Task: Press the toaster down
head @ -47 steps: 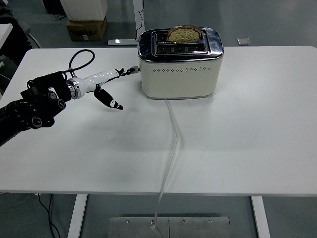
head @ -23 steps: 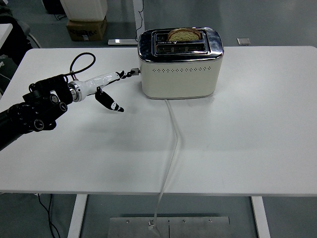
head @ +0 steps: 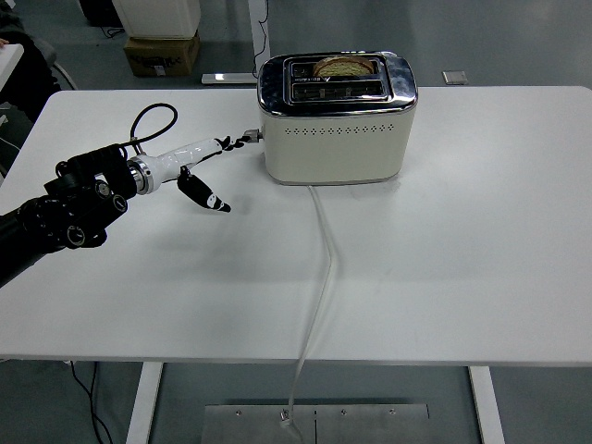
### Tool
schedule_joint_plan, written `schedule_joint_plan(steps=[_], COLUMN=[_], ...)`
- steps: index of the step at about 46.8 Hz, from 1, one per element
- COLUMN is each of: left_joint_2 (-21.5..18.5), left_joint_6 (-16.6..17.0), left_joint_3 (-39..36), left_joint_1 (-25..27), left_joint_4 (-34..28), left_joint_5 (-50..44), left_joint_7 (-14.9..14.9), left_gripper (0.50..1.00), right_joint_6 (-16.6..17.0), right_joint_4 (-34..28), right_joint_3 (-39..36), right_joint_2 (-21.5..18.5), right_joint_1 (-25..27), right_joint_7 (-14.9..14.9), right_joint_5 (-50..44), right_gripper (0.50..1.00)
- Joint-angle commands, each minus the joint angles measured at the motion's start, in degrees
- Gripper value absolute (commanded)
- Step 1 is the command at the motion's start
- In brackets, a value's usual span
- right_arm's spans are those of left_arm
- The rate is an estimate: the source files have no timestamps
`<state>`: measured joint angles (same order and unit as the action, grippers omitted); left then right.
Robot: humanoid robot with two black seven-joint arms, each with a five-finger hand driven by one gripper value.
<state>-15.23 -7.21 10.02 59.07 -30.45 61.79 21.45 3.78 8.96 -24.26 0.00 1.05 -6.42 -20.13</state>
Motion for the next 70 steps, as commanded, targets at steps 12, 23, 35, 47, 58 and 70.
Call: schedule_joint_plan(steps=[12,23,35,47,58,70], left_joint_2=[0.37,0.02,-0.94,-4.81,-4.46,-4.28], left_joint_6=[0.01,0.01,-0.17,-0.70,0.09,2.91], left_joint_3=[0.00,0.00,0.08,0.08,0.17,0.35], left_joint_1=[-0.89,-1.24,-0.80,0.78,0.34,0.08], left_joint_4=[0.48,0.40,0.40,0.40,0.40,0.40], left_joint_5=[0.00,-0.53,-3.43,-13.00,-26.79,-38.93], left_joint_7=[0.00,0.00,0.00,0.09,0.09,0.09], left_gripper=[1.000,1.000,1.000,1.000,1.000,1.000], right_joint_6=[0.00,0.00,0.00,0.00,0.00,0.00], right_joint_4=[0.00,0.00,0.00,0.00,0.00,0.00], right_joint_3=[0.00,0.00,0.00,0.00,0.00,0.00], right_joint_2=[0.00,0.00,0.00,0.00,0.00,0.00], right_joint_1=[0.00,0.00,0.00,0.00,0.00,0.00], right_joint_7=[0.00,0.00,0.00,0.00,0.00,0.00], right_joint_5=[0.00,0.00,0.00,0.00,0.00,0.00], right_gripper=[1.000,1.000,1.000,1.000,1.000,1.000])
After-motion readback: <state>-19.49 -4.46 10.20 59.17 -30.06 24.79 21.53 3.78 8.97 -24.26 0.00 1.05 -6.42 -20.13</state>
